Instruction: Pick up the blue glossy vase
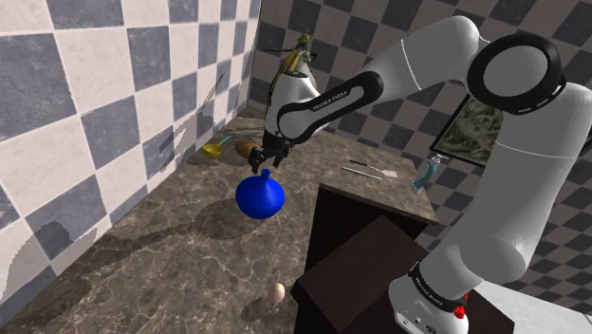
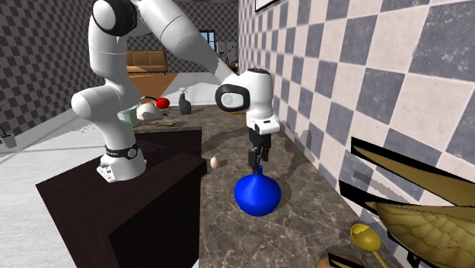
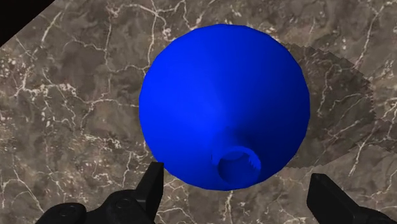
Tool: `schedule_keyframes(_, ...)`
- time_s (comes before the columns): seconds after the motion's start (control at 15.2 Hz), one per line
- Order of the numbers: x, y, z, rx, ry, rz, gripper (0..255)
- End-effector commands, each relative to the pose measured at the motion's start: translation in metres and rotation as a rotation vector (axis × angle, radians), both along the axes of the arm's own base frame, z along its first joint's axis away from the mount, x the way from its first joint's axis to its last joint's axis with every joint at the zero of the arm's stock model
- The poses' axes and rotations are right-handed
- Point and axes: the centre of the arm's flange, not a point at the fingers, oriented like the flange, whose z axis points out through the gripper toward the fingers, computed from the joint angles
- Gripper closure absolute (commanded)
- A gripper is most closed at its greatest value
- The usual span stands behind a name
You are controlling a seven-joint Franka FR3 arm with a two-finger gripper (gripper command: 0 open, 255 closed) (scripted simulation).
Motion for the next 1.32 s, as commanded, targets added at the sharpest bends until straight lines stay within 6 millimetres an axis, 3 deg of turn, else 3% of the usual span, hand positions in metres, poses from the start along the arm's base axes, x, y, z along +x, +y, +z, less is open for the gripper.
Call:
schedule_keyframes(0.0,0.001,0.0,-0.011,0.0,0.0,0.0,0)
schedule_keyframes(0.2,0.001,0.0,-0.019,0.0,0.0,0.0,0)
schedule_keyframes(0.26,0.001,0.001,-0.019,0.0,0.0,0.0,255)
schedule_keyframes(0.86,0.001,0.0,-0.019,0.0,0.0,0.0,255)
schedule_keyframes(1.25,0.001,0.0,0.012,0.0,0.0,0.0,255)
